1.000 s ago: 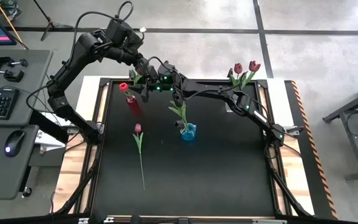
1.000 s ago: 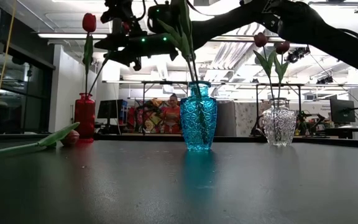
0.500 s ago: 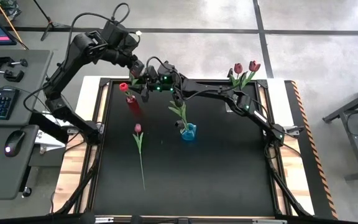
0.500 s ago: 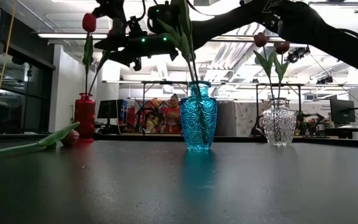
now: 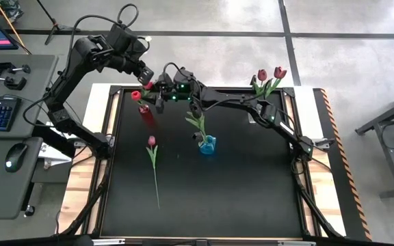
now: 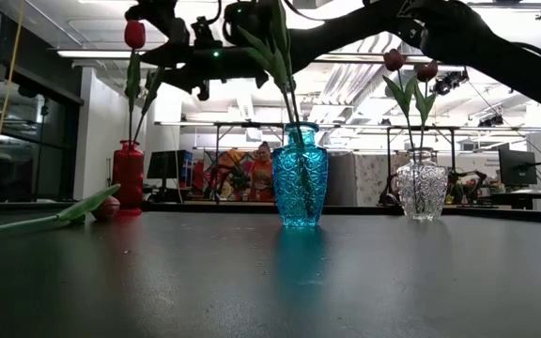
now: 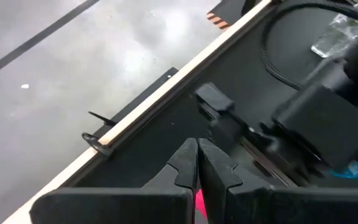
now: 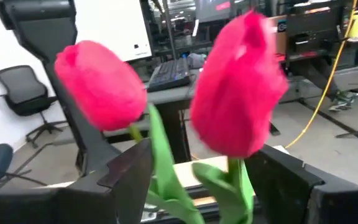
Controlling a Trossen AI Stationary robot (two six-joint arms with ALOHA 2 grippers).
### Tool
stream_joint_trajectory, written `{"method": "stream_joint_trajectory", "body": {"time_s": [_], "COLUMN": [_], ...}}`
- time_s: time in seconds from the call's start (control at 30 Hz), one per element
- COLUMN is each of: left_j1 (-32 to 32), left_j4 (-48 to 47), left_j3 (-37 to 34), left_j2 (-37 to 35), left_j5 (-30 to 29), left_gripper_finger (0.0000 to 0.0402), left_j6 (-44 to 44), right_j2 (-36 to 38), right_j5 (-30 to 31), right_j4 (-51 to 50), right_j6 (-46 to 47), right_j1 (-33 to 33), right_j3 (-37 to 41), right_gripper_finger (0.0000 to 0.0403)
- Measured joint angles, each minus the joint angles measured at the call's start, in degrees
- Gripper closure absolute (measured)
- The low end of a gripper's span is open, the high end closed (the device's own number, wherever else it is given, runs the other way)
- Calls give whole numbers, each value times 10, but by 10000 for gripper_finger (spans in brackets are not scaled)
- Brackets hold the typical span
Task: Sort flowers into vase by color
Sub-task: Put the pink tulip into the red flower vase, then put the red tulip into the transparent flower vase
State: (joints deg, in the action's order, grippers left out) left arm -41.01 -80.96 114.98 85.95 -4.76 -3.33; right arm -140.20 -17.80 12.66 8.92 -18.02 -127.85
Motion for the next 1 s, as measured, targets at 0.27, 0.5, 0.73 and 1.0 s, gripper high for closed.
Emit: {"method": "stream_joint_trajectory", "body": {"time_s": [0.27,0.5,0.73,1.0], "left_j1": [0,0,1,2], "left_j4": [8,29,36,46], "left_j3": [0,0,0,0], "left_j2": [-15,-35,-46,-60], "left_j5": [-26,-40,-40,-39], "left_gripper_finger": [401,401,401,401], "left_j6": [-5,-16,-24,-39], "right_j2": [17,41,58,86], "right_j5": [35,42,40,41], "right_j4": [-89,-118,-171,-258], "right_j6": [-62,-76,-103,-146], "right_j1": [-9,-30,-44,-68], "right_j3": [0,0,0,0], "right_gripper_finger": [160,160,160,160]}}
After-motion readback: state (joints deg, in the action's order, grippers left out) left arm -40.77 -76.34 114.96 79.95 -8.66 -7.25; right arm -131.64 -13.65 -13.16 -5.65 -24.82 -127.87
